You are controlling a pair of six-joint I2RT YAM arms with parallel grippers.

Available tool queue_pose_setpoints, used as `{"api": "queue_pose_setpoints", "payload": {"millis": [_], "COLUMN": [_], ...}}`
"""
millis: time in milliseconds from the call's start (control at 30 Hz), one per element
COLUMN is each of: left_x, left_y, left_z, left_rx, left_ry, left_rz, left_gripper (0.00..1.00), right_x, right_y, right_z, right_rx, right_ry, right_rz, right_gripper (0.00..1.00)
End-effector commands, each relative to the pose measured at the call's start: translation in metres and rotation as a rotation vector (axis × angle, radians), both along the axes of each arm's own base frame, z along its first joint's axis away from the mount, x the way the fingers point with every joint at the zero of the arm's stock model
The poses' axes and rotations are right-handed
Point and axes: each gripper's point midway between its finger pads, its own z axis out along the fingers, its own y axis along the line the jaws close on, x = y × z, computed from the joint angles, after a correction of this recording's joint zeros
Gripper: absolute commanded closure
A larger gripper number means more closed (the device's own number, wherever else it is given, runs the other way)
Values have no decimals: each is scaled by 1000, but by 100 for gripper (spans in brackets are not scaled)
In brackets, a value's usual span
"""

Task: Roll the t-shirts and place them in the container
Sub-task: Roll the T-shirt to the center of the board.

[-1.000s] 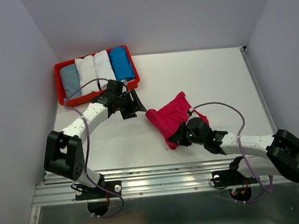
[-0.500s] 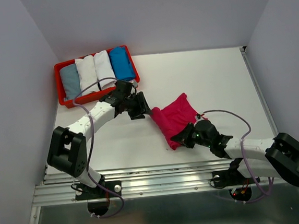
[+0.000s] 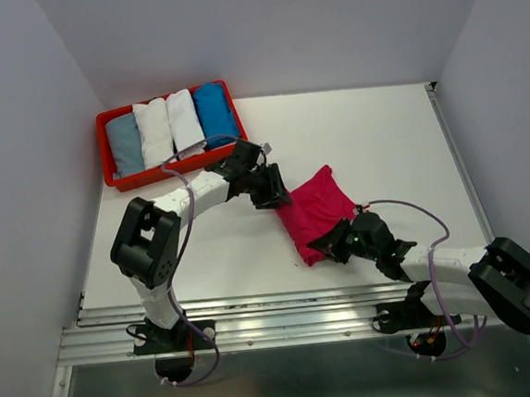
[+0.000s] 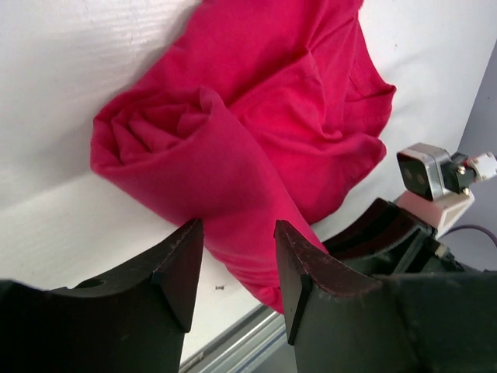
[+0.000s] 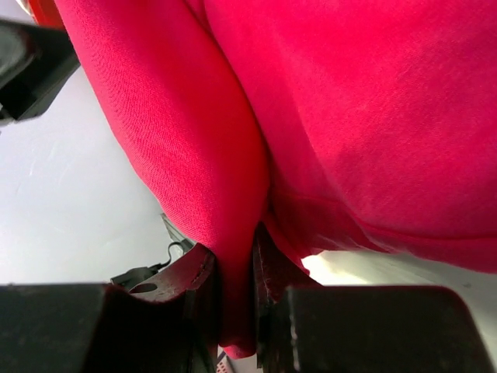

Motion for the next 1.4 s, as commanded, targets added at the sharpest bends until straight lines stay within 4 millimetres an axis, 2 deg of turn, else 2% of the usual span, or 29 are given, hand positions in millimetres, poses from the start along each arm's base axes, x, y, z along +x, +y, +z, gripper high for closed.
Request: {"api": "queue_pose_setpoints", "payload": {"millis": [0, 100, 133, 167, 200, 233, 300, 333, 367, 467, 533, 600, 633, 667, 700, 733, 767, 833, 867, 900, 967, 1000, 1033, 1100, 1133, 1200, 1233, 1267, 1367], "left_x": [18, 25, 28, 29, 30, 33, 36, 36, 37, 39, 41, 41, 42, 42, 42, 42, 42, 41, 40, 38, 37, 37, 37, 37, 37, 39, 38, 37, 36], "left_y": [-17, -22, -23, -24, -25, -26, -27, -28, -28, -31, -32, -32, -32, -31, -31, -31, -30, -30, -28, -28, -25, -24, -23, -20, -19, -17, -17, -16, -15], "left_z": [8, -2, -1, -5, -5, -3, -5, -6, -7, -7, -4, 2, 4, 8, 9, 11, 12, 12, 13, 15, 20, 22, 25, 30, 32, 32, 30, 29, 28], "left_rx": [-41, -30, -32, -29, -29, -30, -26, -24, -20, -21, -28, -32, -32, -35, -35, -35, -33, -29, -28, -30, -27, -25, -26, -22, -20, -18, -17, -18, -20], "left_ry": [-57, -45, -49, -44, -46, -50, -52, -48, -47, -44, -50, -58, -63, -70, -73, -77, -77, -74, -75, -79, -89, -96, -101, -113, -119, -120, -114, -111, -109], "left_rz": [-30, -33, -32, -32, -31, -30, -28, -30, -30, -32, -34, -31, -29, -31, -30, -30, -31, -32, -32, -34, -30, -29, -28, -24, -22, -15, -17, -18, -17], "left_gripper": [48, 50, 50, 50, 50, 50, 51, 51, 51, 51, 51, 51, 51, 51, 51, 51, 51, 51, 52, 52, 52, 52, 51, 51, 51, 51, 51, 51, 51], "right_x": [4, 5, 8, 6, 7, 9, 14, 20, 15, 17, 17, 17, 24, 30, 30, 38, 44, 55, 66, 72, 88, 95, 98, 113, 115, 128, 130, 134, 138], "right_y": [-4, -12, -12, -20, -23, -25, -35, -35, -41, -48, -56, -76, -81, -99, -110, -113, -129, -137, -142, -144, -149, -149, -148, -144, -144, -139, -138, -135, -125], "right_z": [3, -5, -1, -11, -9, -7, -2, 9, 4, 19, 28, 32, 45, 50, 44, 55, 50, 50, 57, 45, 35, 41, 27, 24, 11, 9, -1, 1, -17], "right_rx": [0, -70, -82, -150, -176, -205, -281, -284, -327, -369, -425, -525, -550, -649, -713, -745, -847, -916, -929, -969, -1017, -1010, -1036, -1056, -1088, -1107, -1123, -1115, -1094], "right_ry": [-11, -7, -18, -6, -15, -21, -46, -76, -59, -106, -115, -125, -151, -157, -148, -170, -155, -138, -134, -92, -41, -61, -30, -45, -16, -39, -21, -36, -19], "right_rz": [-23, -33, -36, -37, -39, -43, -57, -67, -58, -55, -52, -81, -111, -164, -175, -200, -221, -231, -246, -228, -221, -224, -192, -164, -139, -119, -100, -100, -58], "right_gripper": [79, 74, 66, 61, 54, 40, 29, 27, 25, 23, 23, 27, 35, 49, 50, 64, 69, 80, 82, 83, 84, 84, 84, 84, 84, 84, 84, 85, 88]}}
